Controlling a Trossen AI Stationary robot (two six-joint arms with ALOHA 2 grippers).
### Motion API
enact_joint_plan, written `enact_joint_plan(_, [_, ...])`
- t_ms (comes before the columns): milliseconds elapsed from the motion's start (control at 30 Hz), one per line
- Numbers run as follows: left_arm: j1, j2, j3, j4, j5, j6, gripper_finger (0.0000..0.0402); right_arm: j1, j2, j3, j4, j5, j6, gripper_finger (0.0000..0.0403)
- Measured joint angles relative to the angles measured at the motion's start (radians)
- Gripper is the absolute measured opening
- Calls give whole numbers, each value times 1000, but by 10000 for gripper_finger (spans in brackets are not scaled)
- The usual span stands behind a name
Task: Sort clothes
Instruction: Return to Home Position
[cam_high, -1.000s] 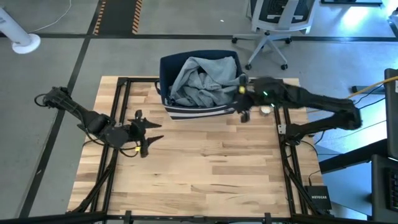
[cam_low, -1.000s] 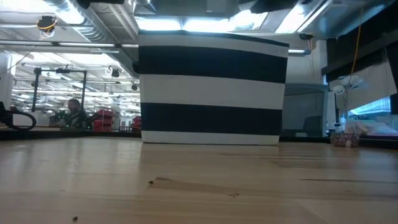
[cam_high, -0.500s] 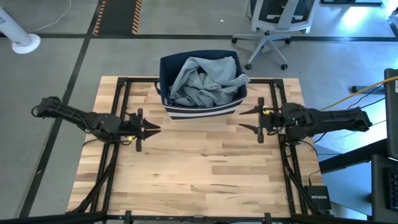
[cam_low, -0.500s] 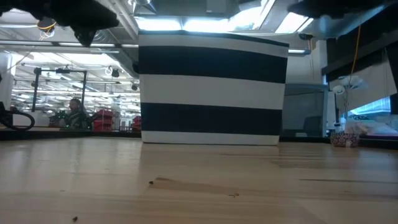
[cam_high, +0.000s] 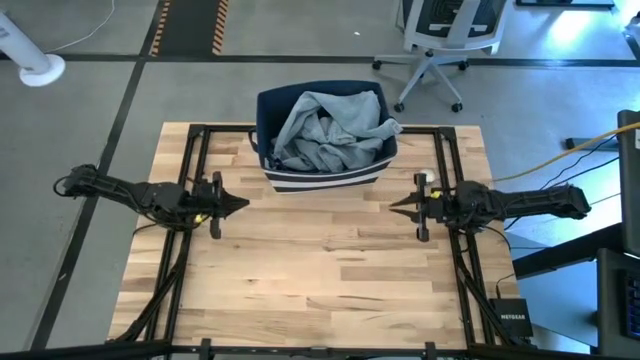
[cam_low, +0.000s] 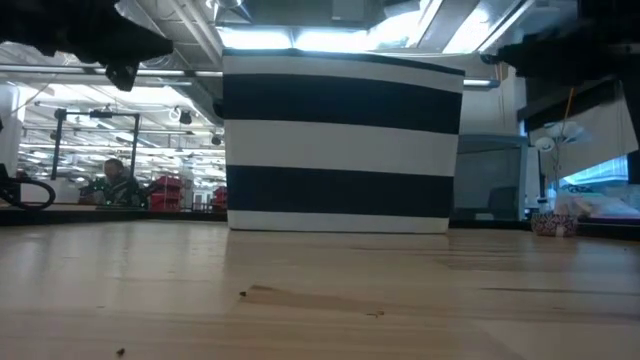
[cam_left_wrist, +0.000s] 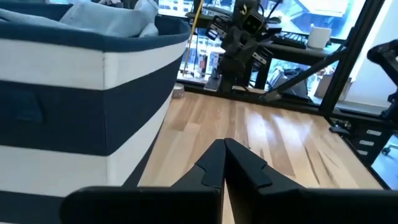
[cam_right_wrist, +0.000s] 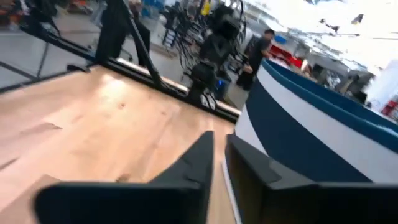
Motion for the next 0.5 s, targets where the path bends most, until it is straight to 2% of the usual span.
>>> enact_joint_plan(100, [11, -35, -29, 2, 0, 3, 1, 0, -48, -41, 17, -6, 1, 19])
enact_joint_plan(167, [16, -59, -48, 3, 0, 2, 1, 0, -79, -65, 17, 14, -1, 9])
enact_joint_plan(367, [17, -138, -91, -3, 54, 2, 1, 0, -166, -136, 13, 65, 0, 44])
enact_joint_plan(500, [17, -204, -118, -5, 59, 20, 1, 0, -206, -143, -33, 103, 1, 43])
